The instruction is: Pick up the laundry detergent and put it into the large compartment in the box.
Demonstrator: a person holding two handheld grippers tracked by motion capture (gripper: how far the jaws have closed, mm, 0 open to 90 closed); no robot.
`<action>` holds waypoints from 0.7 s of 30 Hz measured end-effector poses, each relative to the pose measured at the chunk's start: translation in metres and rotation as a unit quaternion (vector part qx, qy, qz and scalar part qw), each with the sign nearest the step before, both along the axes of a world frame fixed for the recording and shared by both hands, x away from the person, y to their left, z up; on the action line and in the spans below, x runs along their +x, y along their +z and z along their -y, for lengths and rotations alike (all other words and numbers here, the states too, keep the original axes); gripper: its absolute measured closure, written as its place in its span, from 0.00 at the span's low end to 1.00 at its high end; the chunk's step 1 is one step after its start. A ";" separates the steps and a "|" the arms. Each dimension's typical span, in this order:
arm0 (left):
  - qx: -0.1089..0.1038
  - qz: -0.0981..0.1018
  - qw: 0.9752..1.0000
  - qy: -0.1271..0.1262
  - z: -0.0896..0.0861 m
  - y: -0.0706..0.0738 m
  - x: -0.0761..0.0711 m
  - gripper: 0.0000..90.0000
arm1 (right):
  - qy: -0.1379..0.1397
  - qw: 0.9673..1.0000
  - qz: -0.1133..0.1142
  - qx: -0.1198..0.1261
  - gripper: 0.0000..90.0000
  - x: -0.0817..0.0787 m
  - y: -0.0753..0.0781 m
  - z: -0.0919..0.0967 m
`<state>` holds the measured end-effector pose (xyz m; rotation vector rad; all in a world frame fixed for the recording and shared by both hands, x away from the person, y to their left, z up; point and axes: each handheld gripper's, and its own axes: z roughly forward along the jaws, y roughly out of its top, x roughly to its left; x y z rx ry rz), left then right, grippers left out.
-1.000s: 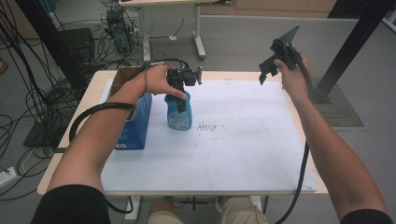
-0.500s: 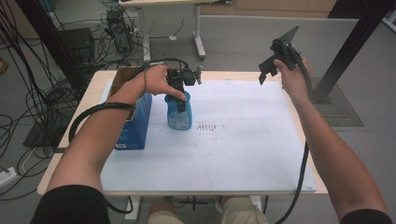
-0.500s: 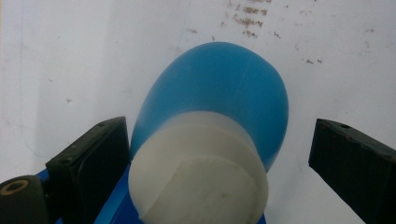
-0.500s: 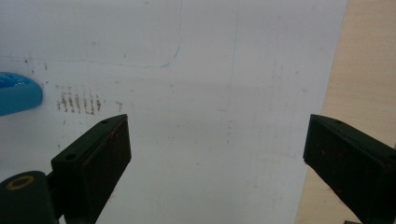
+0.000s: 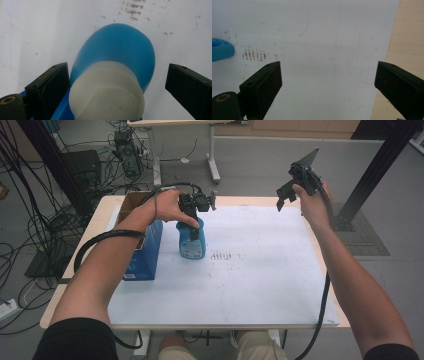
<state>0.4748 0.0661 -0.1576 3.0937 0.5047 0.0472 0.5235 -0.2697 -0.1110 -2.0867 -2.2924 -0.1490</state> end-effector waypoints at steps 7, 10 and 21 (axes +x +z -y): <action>0.001 0.002 1.000 0.001 -0.001 0.000 -0.001 0.07 | -0.001 1.000 0.001 -0.001 0.08 0.000 0.000 0.000; 0.001 0.003 1.000 0.001 0.000 0.000 -0.001 0.07 | 0.002 1.000 0.002 -0.002 0.08 -0.001 0.000 -0.001; 0.001 0.004 1.000 -0.001 0.000 -0.001 0.000 0.07 | 0.003 1.000 0.003 -0.002 0.08 -0.001 0.000 -0.002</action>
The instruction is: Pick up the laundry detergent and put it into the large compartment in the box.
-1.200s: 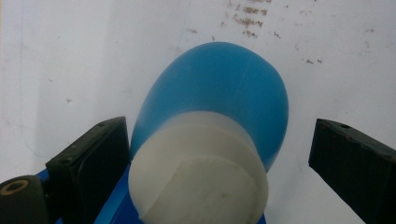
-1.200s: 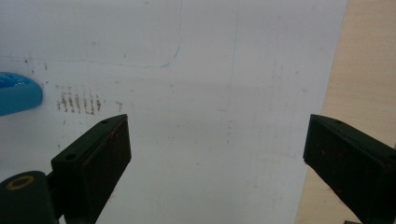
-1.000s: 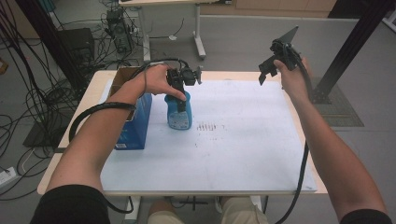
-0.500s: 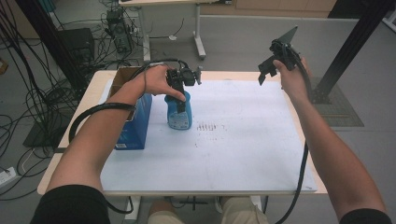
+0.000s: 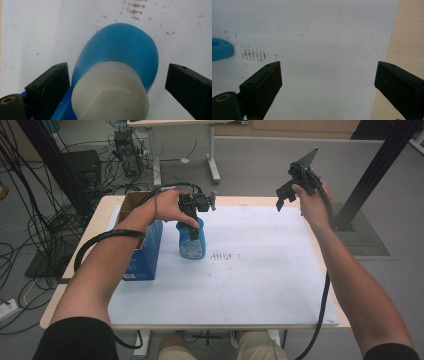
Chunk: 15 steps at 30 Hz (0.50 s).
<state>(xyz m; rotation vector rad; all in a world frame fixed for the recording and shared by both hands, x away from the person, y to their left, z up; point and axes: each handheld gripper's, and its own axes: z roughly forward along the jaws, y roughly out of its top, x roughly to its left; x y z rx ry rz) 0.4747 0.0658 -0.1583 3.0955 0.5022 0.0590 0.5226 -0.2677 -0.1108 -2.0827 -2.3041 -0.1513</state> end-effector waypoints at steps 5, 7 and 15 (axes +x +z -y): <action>0.000 -0.001 1.000 -0.001 0.000 -0.001 0.000 0.07 | 0.000 1.000 0.000 0.000 0.08 0.000 0.000 0.000; 0.002 0.000 1.000 -0.003 0.001 -0.001 0.000 0.07 | 0.000 1.000 0.000 0.000 0.08 0.000 0.000 0.000; 0.001 0.002 1.000 -0.001 0.000 -0.001 0.000 0.07 | 0.000 1.000 -0.001 0.000 0.08 0.001 -0.001 -0.001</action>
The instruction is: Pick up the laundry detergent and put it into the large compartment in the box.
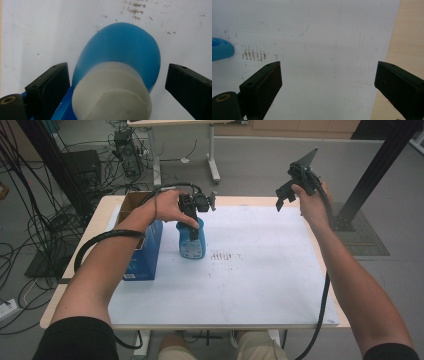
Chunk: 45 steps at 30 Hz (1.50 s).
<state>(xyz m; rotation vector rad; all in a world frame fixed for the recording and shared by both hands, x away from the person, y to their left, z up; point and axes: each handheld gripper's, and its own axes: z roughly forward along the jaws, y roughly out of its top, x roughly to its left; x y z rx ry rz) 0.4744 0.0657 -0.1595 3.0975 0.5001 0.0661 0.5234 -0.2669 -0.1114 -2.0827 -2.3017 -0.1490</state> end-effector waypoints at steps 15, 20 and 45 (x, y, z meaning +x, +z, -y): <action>0.004 0.017 1.000 -0.005 0.002 -0.003 -0.004 0.13 | -0.001 1.000 -0.002 0.000 0.08 0.000 -0.002 0.001; 0.006 0.022 1.000 -0.008 0.003 -0.004 -0.006 0.17 | -0.002 1.000 -0.003 0.001 0.08 0.001 -0.002 0.002; 0.008 0.015 0.999 -0.042 0.005 -0.004 -0.001 0.33 | -0.001 1.000 -0.006 0.000 0.08 0.005 -0.007 -0.002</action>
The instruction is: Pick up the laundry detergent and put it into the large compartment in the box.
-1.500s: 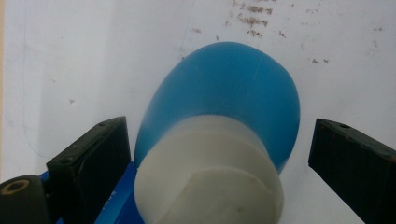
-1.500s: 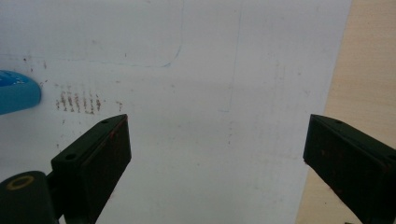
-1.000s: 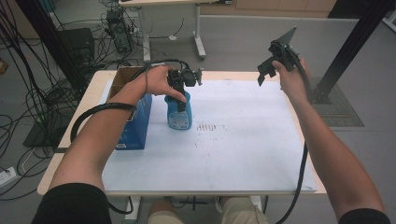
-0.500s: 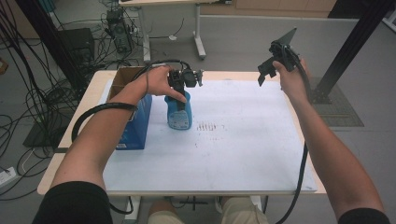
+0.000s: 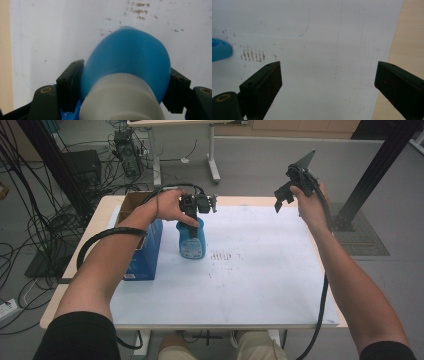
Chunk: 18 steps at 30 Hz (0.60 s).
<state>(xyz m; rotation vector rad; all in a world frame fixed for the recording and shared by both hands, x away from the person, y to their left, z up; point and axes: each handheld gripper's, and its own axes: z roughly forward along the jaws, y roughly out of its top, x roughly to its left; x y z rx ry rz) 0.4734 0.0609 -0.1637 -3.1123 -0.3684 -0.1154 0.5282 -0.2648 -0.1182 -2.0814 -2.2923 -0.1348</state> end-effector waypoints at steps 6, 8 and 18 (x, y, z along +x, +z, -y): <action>-0.003 -0.002 1.000 -0.008 -0.002 0.000 0.002 0.34 | -0.002 1.000 0.000 0.000 0.08 0.000 0.000 0.000; -0.001 -0.003 1.000 -0.009 -0.001 0.000 0.002 0.35 | -0.002 1.000 0.000 0.000 0.08 0.001 0.000 -0.001; 0.003 -0.002 1.000 -0.013 0.000 0.000 0.002 0.35 | 0.000 1.000 0.000 0.000 0.08 0.001 -0.001 -0.002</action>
